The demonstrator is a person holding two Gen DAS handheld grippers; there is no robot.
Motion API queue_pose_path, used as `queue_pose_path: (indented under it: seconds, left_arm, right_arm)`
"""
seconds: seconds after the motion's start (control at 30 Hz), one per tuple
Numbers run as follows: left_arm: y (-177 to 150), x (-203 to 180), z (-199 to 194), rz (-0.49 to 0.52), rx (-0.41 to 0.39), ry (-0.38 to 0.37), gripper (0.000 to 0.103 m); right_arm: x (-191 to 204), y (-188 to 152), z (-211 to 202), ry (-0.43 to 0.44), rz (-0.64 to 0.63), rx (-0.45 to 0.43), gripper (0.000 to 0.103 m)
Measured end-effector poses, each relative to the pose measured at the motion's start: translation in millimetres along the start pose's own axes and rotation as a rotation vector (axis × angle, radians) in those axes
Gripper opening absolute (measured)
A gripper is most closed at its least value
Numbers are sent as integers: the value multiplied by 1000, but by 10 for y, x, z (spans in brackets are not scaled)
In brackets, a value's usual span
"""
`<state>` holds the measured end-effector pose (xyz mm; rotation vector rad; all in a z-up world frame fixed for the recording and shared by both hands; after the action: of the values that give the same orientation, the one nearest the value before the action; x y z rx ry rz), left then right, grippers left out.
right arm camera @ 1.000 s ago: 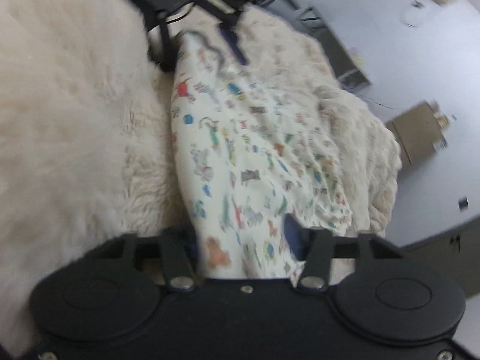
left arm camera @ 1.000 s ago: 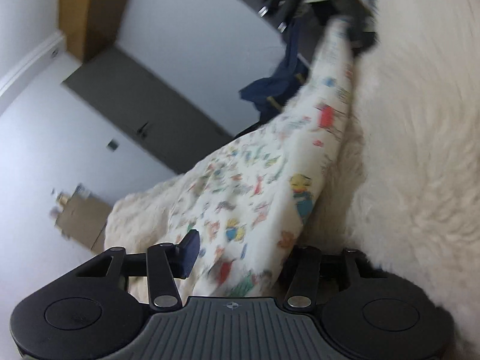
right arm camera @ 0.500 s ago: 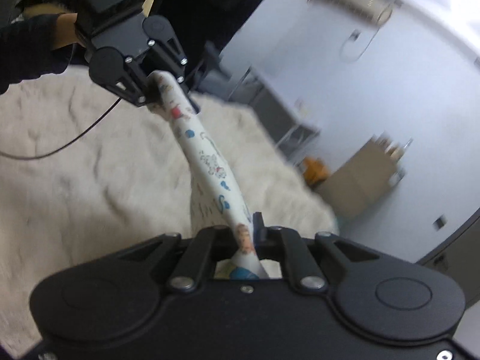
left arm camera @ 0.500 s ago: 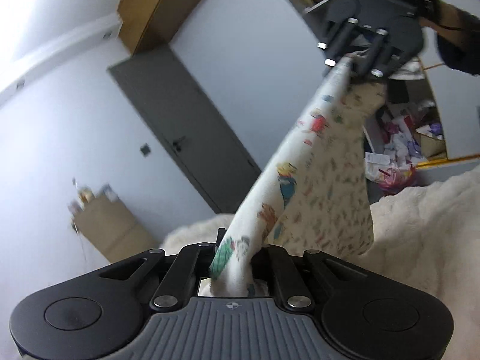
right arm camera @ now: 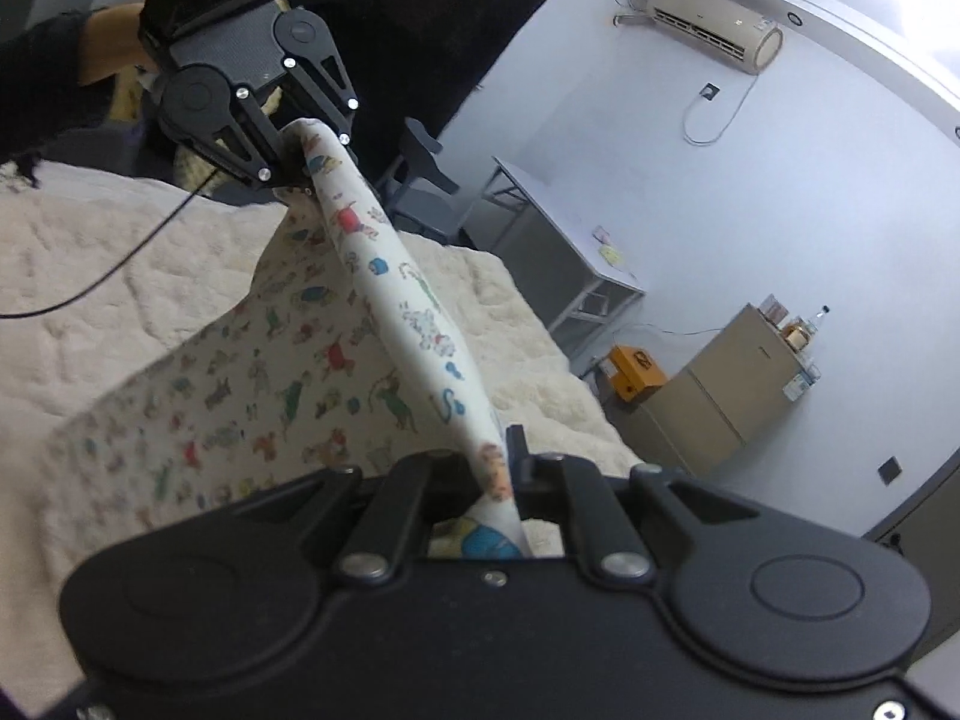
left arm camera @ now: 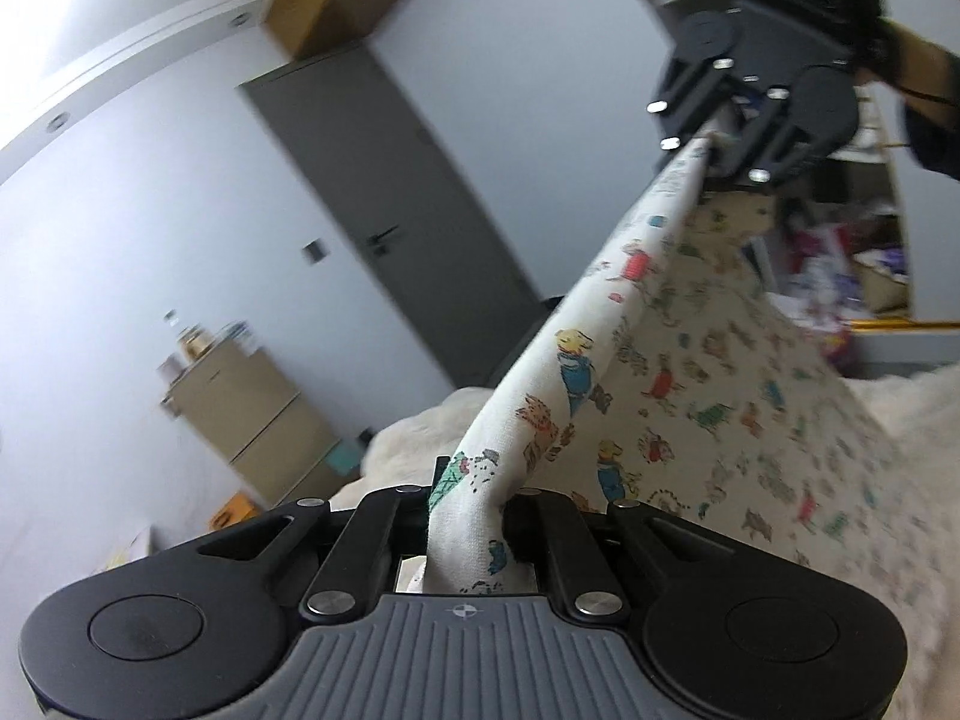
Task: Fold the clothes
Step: 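Lift the cloth with both grippers and fold it over onto itself, then release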
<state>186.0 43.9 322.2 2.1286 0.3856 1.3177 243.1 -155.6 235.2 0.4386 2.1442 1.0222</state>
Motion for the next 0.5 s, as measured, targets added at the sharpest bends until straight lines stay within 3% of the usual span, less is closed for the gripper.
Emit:
queue_pose_path:
  seconds: [0.13,0.27,0.37,0.5]
  left_arm:
    - [132,223,-32,1,-46,93,6]
    - [79,67,-291,38,-105,90,7]
    - [-145,-542,-489,156,-104,56,7]
    - [-802,-1952,-632,270,-54,-67,7]
  right_arm:
    - [-89,157,24,-79,-32,-80,3]
    - [112,33,-227,-80,-63,-149,4]
    - [650,-442,-349,-63,-174,-122,4]
    - [1659,-1489,-415,53,-259,-22,4]
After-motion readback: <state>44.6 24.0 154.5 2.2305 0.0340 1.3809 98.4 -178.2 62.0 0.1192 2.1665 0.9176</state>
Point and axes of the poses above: each gripper's, at about its wrist camera, not at the fingertips, and z roughly the way its jaws point, x to its left, y to its top, the point moved 5 cm from there along z, roughly the way its jaws point, and after that the axes turned 12 degrees about z, right-handed, at the moved point
